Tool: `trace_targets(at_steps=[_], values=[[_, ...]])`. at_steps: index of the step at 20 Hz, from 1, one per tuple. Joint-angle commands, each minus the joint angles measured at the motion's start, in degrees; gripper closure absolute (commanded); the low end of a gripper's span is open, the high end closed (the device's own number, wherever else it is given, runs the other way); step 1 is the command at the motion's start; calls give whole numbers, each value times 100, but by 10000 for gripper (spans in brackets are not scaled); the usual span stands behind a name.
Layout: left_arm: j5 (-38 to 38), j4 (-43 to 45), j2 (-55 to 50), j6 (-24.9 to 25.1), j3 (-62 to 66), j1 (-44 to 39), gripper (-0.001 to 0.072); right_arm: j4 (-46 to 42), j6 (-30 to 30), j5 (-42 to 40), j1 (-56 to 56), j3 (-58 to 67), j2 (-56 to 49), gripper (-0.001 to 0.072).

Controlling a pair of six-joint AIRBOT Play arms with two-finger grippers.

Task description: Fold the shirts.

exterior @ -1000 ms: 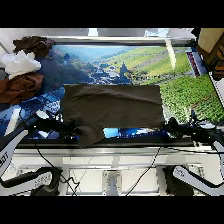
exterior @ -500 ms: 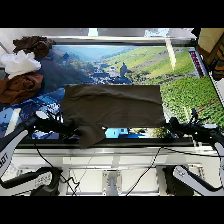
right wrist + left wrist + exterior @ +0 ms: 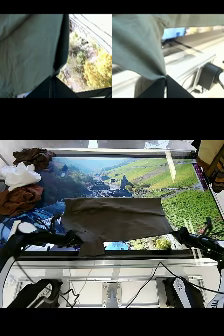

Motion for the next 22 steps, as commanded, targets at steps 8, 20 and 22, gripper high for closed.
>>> trace_targets(at_steps=[8,20,22], values=[[-1235,1412,2787,-2229,13,7,697,-629,216,415,-402,957,376,689],[1982,1694,90,-1158,354,4,699,262,-15,-1606,1191,1727,-1178,689],[2282,1633,-619,-940,809,4,700,273,-15,-2249,1801,1978,-1746,688]])
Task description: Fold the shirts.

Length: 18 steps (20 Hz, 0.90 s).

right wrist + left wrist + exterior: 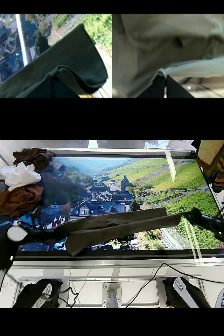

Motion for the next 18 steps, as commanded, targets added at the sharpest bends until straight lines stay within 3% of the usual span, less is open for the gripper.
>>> trace_targets(at_steps=[1,6,12,13,14,15,16,18], values=[[713,-118,-1327,527,713,7,700,122,-42,-1191,1008,422,-1008,688],[647,-214,-2752,811,1740,4,699,144,-35,-1711,1635,1410,-2643,688],[627,-420,-3226,1156,1751,4,679,142,-59,-2153,1681,1545,-3445,687],[739,-472,-3226,1163,1751,4,577,146,-129,-2262,1681,1545,-3453,686],[868,-535,-3226,1189,1753,4,325,173,-269,-2393,1681,1550,-3451,635],[1019,-654,-3226,1204,1753,7,122,192,-330,-2444,1679,1576,-3451,483],[1141,-839,-3226,1252,1753,7,115,210,-330,-2455,1668,1624,-3449,337],[1224,-1759,-3226,1766,1768,7,115,192,-352,-2310,1633,1860,-3436,307]])
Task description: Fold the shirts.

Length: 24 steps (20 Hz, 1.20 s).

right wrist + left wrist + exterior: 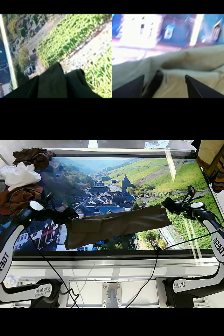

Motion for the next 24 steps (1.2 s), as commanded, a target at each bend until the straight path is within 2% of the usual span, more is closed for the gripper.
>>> trace_targets(at_steps=[1,3,4,6,9,13,20,24], values=[[243,-1453,-28,815,33,4,115,4,-94,17,-44,332,-11,303],[234,-2538,-28,1423,98,0,122,-57,-94,116,-170,664,63,254],[229,-2964,-28,1650,138,-17,177,-146,-85,184,-273,811,94,254],[210,-3421,-28,2039,225,-212,405,-385,37,479,-557,984,105,254],[503,-3429,-28,2074,302,-933,697,-1292,570,1307,-1012,977,-31,254],[1360,-3432,-28,1976,306,-1735,696,-1641,544,2402,-1327,977,-525,236],[1064,-3722,-28,1947,306,-1786,695,-1110,181,2817,-1360,981,-1290,214],[940,-3768,-28,1947,313,-1786,695,-109,-162,3237,-1353,981,-1600,216]])
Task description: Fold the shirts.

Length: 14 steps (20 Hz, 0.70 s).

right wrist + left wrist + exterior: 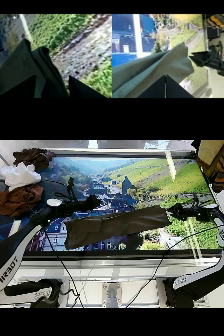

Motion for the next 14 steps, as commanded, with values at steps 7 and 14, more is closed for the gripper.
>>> trace_targets(at_steps=[7,14], values=[[-221,-118,0,4,7,-15,695,214,-17,951,149,-11,-271,220],[-376,-96,-4,-61,7,-17,696,595,-127,1152,243,-9,-164,685]])
